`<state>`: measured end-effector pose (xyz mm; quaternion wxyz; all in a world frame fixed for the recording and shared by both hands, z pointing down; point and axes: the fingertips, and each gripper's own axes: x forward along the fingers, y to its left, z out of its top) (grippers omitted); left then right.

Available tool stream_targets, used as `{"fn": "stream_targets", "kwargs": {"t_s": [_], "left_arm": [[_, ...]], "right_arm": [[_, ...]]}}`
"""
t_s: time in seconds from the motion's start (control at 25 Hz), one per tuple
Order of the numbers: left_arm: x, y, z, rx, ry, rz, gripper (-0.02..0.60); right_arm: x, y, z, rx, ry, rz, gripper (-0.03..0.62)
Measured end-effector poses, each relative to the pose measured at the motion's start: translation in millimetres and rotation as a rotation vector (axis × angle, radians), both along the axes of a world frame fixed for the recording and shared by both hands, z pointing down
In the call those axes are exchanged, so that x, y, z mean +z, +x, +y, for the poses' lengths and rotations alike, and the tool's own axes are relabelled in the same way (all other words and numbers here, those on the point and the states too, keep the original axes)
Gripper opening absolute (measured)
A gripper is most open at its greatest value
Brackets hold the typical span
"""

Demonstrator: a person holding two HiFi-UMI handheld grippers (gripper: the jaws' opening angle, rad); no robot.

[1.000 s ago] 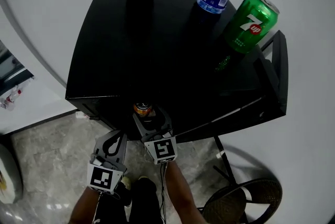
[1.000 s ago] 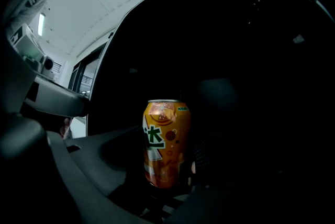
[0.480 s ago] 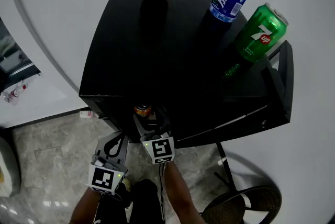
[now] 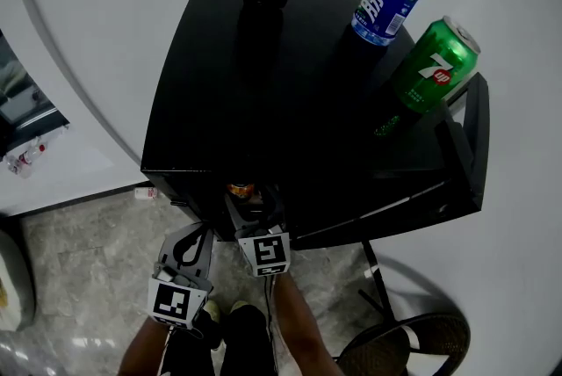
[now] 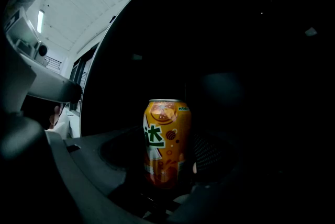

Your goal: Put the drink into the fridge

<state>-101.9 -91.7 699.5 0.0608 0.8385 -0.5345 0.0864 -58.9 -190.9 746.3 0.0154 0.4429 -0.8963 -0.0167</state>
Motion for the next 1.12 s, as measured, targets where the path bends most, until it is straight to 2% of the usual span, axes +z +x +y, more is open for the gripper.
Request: {"fn": "stream_targets", "kwargs": {"t_s": [0.24,0.52,0.72,1.12], "left_arm": [[0.3,0.8,2.6,0.014,0.000,0.003,0.003],[-12.1,0.2,7.4,0.036,0.035,0.013,0.003],[-27.0,-4.7,8.6,0.028,0.049,0.012,0.003],[-86.4,-3.5,25.6,0.046,0.042,0.013,0.003]], "right_arm": [[-2.7,0.9,2.1,0.024,0.045,-0.012,0.298],[-5.6,11.6,12.0,0.055,0.016,-0.018,0.298],[-33.6,25.3,25.8,0.087,0.038,-0.016,0.296],[-106.5,52.7,62.7,0.111,-0.016,-0.020,0.293]]}}
